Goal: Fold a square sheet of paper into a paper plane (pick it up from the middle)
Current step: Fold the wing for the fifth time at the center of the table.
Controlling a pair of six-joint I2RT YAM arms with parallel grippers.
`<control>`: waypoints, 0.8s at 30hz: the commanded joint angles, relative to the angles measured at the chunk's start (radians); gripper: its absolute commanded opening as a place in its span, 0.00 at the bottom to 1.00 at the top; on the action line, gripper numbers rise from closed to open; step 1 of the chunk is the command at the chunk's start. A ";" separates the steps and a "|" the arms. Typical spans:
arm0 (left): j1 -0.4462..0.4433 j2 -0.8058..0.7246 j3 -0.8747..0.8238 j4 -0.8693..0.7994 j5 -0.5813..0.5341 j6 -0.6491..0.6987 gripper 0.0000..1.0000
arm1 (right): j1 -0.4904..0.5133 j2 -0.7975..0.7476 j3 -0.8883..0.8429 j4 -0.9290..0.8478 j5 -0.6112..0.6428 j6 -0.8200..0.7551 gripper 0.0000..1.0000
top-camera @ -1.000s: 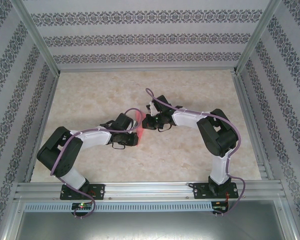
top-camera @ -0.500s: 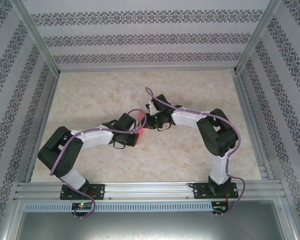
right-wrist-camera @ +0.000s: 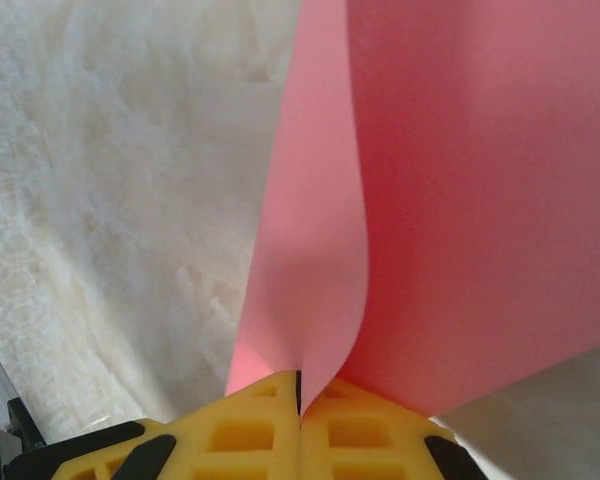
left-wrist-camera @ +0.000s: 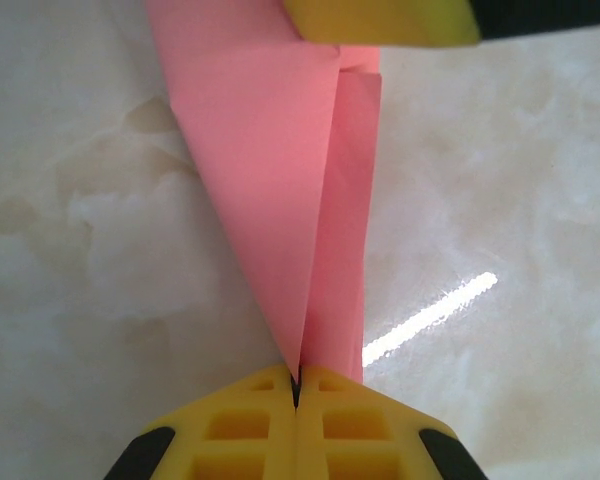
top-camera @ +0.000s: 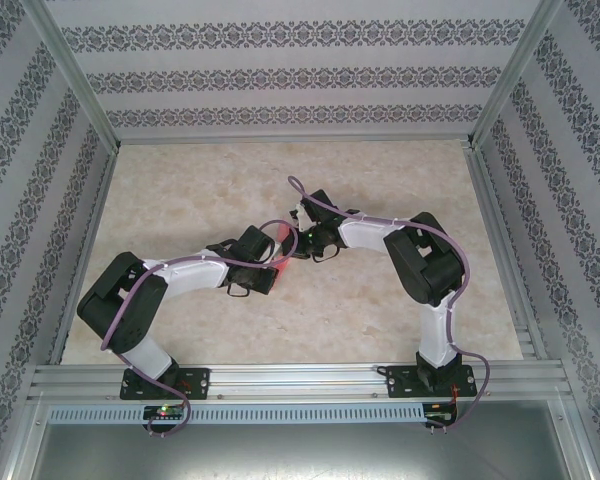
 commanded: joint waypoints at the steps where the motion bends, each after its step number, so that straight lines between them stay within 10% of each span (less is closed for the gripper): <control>1: 0.002 0.029 0.004 -0.063 -0.077 0.038 0.07 | -0.011 0.014 0.017 0.002 0.001 -0.016 0.05; 24: -0.006 -0.148 -0.008 -0.061 0.003 -0.039 0.32 | -0.033 0.035 -0.041 -0.020 0.023 -0.034 0.03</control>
